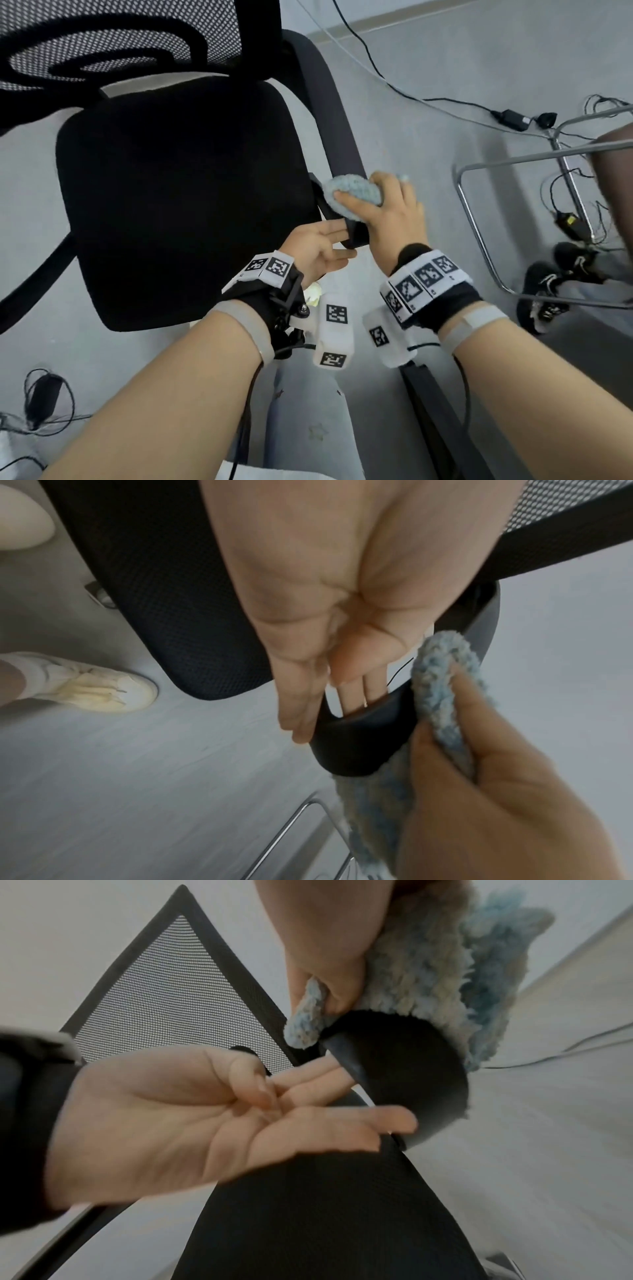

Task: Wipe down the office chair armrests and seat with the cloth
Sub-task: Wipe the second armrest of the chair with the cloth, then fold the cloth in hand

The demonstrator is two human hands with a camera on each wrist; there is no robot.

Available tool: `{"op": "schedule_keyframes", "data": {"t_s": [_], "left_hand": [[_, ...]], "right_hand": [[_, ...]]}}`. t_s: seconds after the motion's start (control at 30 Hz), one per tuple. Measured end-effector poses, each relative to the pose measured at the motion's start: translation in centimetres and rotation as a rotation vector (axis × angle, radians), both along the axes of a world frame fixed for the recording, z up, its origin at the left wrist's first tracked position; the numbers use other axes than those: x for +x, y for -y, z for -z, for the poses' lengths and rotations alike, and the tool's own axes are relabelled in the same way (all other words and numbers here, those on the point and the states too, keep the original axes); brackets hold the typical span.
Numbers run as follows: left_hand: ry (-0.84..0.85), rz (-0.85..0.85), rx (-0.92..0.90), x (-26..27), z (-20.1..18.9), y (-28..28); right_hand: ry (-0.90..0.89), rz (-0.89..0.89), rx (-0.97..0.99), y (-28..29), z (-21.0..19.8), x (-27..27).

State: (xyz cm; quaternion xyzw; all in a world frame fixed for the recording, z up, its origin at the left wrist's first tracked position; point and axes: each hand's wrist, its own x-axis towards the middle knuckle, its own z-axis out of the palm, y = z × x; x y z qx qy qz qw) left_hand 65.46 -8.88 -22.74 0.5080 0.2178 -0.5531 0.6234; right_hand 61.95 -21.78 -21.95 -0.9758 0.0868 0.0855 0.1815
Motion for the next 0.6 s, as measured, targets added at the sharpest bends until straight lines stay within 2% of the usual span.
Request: {"op": "schedule_keyframes", "data": {"t_s": [0.17,0.27,0.37,0.43,0.53,0.6], "left_hand": [[0.019,0.097,-0.002,-0.1,-1.6,-0.8],[0.137,0.123,0.094,0.6,-2.4,-1.5],[0.449,0.405,0.114,1.5,-4.3,-2.8],[0.619,0.585,0.012,1.7,-6.8,-3.5],[0.847,0.917,-0.143,0.8,-10.1,-4.0],[0.945,1.030,-0.209,-0.4,-11.5,-4.5]], "right_hand": [[-0.107,0.127,0.103,-1.3,-0.4,-3.9],[-0.213,0.331,0.266,-1.8,-1.9,-5.2],[-0.227,0.496,0.349,-3.1,-4.7,-6.7],[-0.191,0.593,0.418,-4.7,-6.9,-7.7],[-0.108,0.641,0.469,-7.7,-9.5,-9.7],[-0.022,0.693,0.521,-9.8,-10.8,-11.3]]}}
